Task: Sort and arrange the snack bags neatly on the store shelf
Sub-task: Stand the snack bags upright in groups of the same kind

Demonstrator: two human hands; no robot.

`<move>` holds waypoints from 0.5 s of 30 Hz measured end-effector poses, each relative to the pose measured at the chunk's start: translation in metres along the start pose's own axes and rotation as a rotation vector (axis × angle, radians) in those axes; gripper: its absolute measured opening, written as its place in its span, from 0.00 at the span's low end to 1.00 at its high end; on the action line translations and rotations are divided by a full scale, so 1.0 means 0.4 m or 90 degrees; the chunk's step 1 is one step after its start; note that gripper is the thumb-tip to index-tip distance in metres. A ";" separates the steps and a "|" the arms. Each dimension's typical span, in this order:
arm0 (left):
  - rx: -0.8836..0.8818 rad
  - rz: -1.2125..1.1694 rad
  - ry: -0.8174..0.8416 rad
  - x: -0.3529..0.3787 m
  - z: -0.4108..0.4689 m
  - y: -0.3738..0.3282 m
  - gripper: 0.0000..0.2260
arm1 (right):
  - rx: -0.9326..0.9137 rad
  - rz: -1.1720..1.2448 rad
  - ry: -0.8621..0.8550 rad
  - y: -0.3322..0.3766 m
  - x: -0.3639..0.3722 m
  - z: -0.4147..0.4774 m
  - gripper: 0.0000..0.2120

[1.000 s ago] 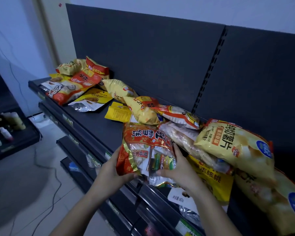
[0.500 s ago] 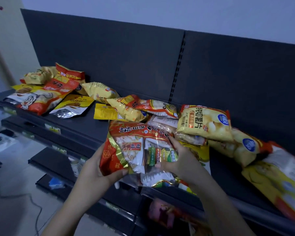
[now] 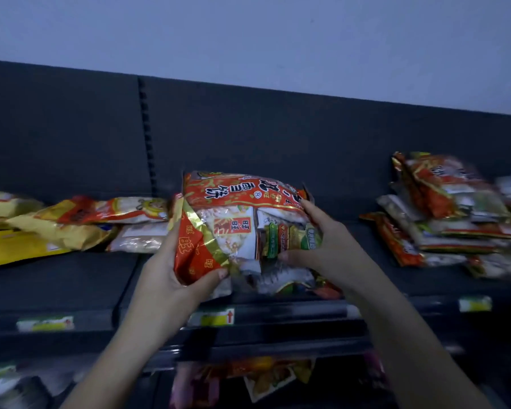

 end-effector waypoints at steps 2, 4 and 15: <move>0.036 -0.026 0.032 0.087 0.046 -0.039 0.29 | -0.002 -0.001 -0.031 -0.013 -0.097 -0.023 0.46; 0.068 -0.064 0.065 0.201 0.100 -0.081 0.29 | 0.001 -0.003 -0.079 -0.035 -0.214 -0.055 0.44; 0.192 -0.085 0.180 0.864 0.359 -0.249 0.31 | 0.041 -0.086 -0.289 -0.240 -0.864 -0.170 0.44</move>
Point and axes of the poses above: each hand's wrist, its own z-axis towards the middle knuckle, its own x-axis out of the palm, y = z × x, the point moved 6 cm from there along z, towards the middle knuckle, and after that the axes turned 7 degrees about y, right-handed, at the moved point
